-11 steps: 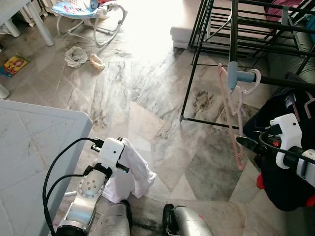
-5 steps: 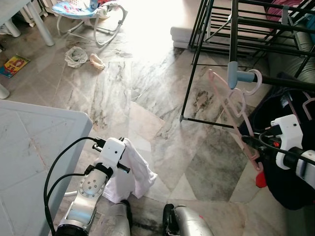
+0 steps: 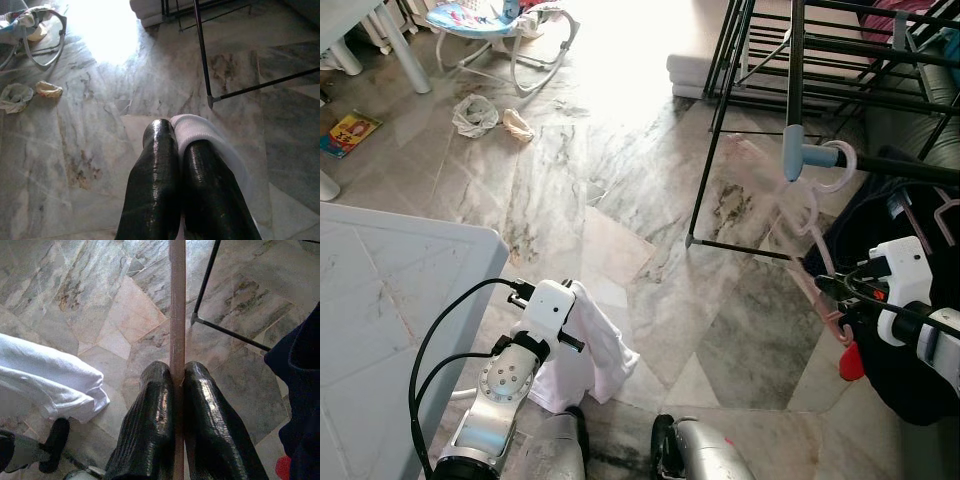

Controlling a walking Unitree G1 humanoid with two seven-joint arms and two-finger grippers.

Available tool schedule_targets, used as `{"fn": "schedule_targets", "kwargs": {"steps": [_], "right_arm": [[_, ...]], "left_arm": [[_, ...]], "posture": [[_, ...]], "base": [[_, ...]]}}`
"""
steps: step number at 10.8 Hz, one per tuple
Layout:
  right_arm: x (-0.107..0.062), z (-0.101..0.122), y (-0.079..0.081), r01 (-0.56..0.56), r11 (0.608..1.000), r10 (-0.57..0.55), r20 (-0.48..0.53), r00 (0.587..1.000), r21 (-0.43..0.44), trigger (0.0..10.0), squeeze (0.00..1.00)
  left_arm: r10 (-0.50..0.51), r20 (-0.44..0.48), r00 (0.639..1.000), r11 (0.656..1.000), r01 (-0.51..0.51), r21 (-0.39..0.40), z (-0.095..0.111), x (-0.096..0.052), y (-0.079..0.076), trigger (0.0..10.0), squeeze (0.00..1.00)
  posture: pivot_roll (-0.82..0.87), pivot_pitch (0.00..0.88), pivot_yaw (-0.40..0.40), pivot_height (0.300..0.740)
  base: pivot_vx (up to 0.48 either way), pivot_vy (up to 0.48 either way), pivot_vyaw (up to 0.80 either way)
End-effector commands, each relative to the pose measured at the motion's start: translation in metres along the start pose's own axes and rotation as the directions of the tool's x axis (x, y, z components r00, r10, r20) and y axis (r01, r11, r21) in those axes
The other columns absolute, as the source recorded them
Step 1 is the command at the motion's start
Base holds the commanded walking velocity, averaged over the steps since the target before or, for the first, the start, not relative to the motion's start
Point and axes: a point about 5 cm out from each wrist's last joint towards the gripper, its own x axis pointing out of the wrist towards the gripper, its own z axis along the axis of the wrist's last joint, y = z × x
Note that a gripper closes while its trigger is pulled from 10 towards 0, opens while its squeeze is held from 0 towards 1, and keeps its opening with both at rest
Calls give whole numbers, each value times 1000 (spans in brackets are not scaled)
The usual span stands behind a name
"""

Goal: Hang hanger

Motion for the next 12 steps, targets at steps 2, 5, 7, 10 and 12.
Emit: {"fn": "schedule_targets", "kwargs": {"steps": [2, 5, 7, 10, 12], "right_arm": [[2, 1, -5, 39, 999, -39, 30, 999, 13, 0, 0], [14, 15, -17, 265, 957, -283, 181, 942, 117, 0, 0], [23, 10, 7, 326, 917, -386, 306, 870, 229, 10000, 0], [16, -34, 54, 298, 933, -352, 345, 870, 202, 10000, 0], [9, -67, 59, 335, 924, -375, 270, 887, 184, 10000, 0]], "left_arm": [[-5, -3, 1000, 1000, 5, 7, -1, 0, -1, 10000, 0], [7, 13, 1000, 1000, -7, 0, 3, 3, 5, 10000, 0], [-4, 31, 1000, 1000, 4, 2, 7, 5, 7, 10000, 0], [26, 78, 997, 999, -23, -41, 18, 5, 11, 10000, 0], [31, 95, 995, 999, -27, -42, 23, 9, 12, 10000, 0]], "posture": [[-41, 183, 1, 740], [-33, 171, 11, 740], [-22, 170, 22, 740], [-20, 191, 14, 740], [-19, 186, 8, 740]], "base": [[0, 0, 0], [0, 0, 0], [0, 0, 0], [0, 0, 0], [0, 0, 0]]}}
